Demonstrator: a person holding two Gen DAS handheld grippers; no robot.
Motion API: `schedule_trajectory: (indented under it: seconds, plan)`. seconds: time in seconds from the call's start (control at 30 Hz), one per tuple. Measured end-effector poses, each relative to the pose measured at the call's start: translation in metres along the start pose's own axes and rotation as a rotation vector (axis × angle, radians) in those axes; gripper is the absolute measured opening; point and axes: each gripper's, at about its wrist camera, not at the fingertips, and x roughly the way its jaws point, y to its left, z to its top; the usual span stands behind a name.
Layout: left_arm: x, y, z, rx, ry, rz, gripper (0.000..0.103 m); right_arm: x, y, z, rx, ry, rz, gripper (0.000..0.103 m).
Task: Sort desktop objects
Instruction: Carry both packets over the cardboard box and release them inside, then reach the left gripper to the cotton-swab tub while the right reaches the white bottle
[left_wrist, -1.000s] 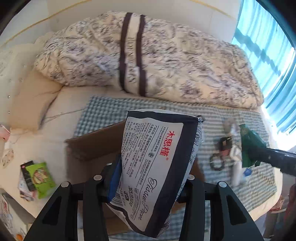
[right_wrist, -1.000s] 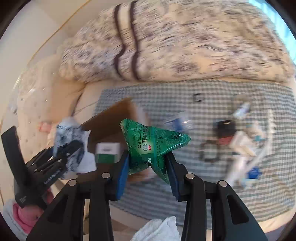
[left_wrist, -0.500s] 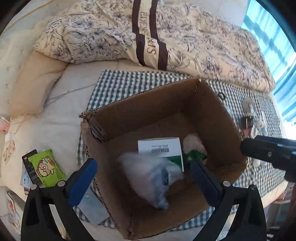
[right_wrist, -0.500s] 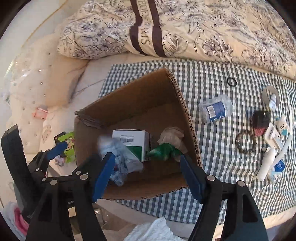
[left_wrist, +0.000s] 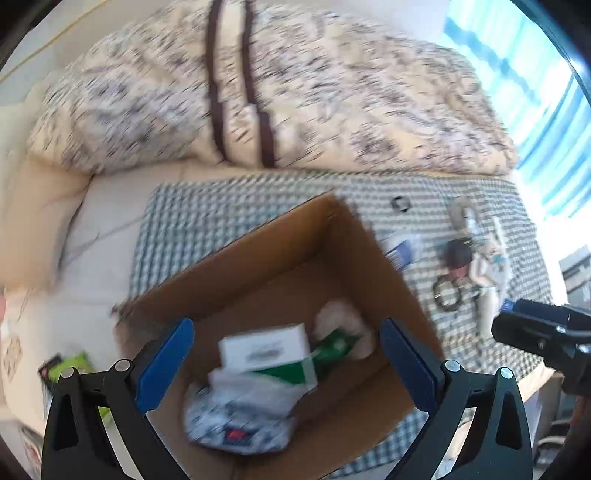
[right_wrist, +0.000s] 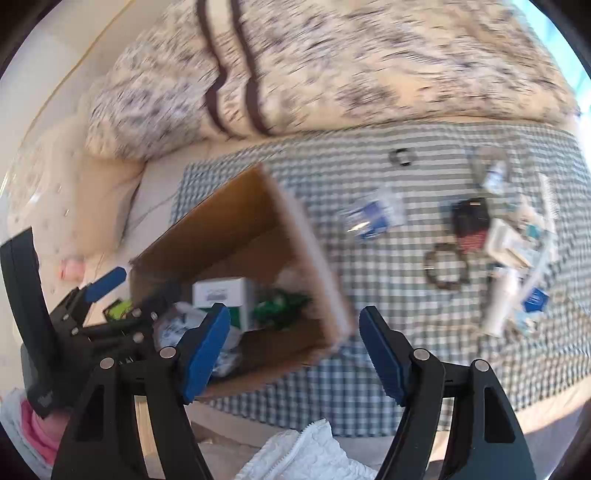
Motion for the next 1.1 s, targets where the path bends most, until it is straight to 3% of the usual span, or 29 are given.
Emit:
schedule_trajectory:
  seconds: [0.2,0.4,0.5,0.6,0.8,0.93,1.1]
  plan:
    - [0.015,-0.072,0.021,0.12,-0.018,-0.081,0.103,-0.042,-0.09,-0.015,0.187,-0.074,-0.071,0.072]
    - [0.055,-0.133,0.023,0.174,0.027,-0.089,0.103,-0.041,-0.165,-0.038,0.294,-0.067,-0.104,0.072]
    - [0.081,-0.161,0.025,0.229,0.047,-0.055,0.103,-0.026,-0.192,-0.041,0.309,-0.032,-0.098,0.072]
    - [0.112,-0.185,0.032,0.266,0.054,0.0,0.103,-0.001,-0.213,-0.038,0.31,0.022,-0.098,0.072]
    - [0.164,-0.203,0.045,0.269,0.092,0.039,0.103,0.048,-0.24,-0.035,0.307,0.097,-0.095,0.072]
    - [0.192,-0.205,0.055,0.266,0.254,-0.011,0.103,0.069,-0.25,-0.034,0.334,0.118,-0.081,0.072]
    - [0.189,-0.212,0.068,0.391,0.215,0.029,0.103,0.089,-0.257,-0.03,0.375,0.131,-0.082,0.072]
